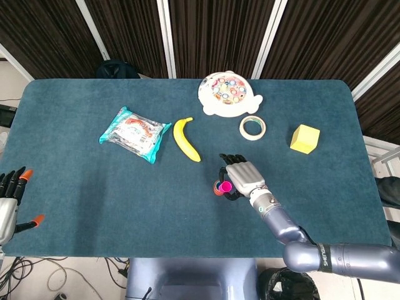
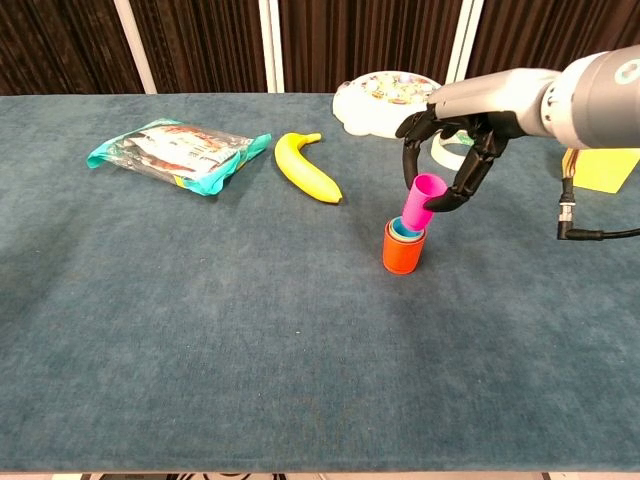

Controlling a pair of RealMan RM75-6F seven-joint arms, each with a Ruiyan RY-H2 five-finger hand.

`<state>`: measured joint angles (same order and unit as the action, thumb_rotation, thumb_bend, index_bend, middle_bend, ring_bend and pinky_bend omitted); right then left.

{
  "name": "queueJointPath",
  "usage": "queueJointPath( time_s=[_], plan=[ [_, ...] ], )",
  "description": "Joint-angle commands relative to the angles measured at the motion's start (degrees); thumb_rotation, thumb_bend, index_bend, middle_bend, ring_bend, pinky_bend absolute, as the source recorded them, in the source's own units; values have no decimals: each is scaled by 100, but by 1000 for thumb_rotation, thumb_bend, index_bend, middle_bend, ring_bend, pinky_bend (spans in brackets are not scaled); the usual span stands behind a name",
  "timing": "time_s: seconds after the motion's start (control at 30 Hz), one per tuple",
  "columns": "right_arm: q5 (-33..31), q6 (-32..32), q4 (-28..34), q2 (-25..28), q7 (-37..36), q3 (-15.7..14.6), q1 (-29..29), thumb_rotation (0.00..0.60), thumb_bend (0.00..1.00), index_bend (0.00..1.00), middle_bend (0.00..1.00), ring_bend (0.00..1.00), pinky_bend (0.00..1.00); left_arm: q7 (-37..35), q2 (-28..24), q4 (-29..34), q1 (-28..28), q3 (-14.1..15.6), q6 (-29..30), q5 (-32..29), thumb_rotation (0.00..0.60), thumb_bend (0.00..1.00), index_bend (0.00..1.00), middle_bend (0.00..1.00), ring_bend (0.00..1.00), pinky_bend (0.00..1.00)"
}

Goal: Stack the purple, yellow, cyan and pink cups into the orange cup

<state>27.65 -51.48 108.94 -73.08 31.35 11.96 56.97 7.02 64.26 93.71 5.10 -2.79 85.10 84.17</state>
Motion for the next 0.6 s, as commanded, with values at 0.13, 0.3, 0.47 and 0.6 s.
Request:
queueJointPath(
  time_s=[0.13, 0.3, 0.47, 0.6],
  plan=[
    [-67, -142, -232, -196, 30, -58, 107, 600, 390, 503, 0, 49, 52, -9, -3, -5, 2, -7, -5, -11, 600, 0, 0, 0, 0, 38],
    [-79, -160, -279, -240, 31, -93, 140, 600, 390, 503, 0, 49, 52, 1, 1, -8, 4, -5, -8, -9, 600, 0, 0, 0, 0, 38],
    [-90, -177, -352, -316, 60, -177, 180, 600, 389, 503, 0, 49, 52, 20, 6, -3, 4, 0, -6, -2, 600, 0, 0, 0, 0, 38],
    [-78, -208, -398, -374, 17, -202, 186, 600, 389, 503, 0, 49, 52, 28, 11, -9, 3, -5, -5, -14, 600, 0, 0, 0, 0, 38]
  ],
)
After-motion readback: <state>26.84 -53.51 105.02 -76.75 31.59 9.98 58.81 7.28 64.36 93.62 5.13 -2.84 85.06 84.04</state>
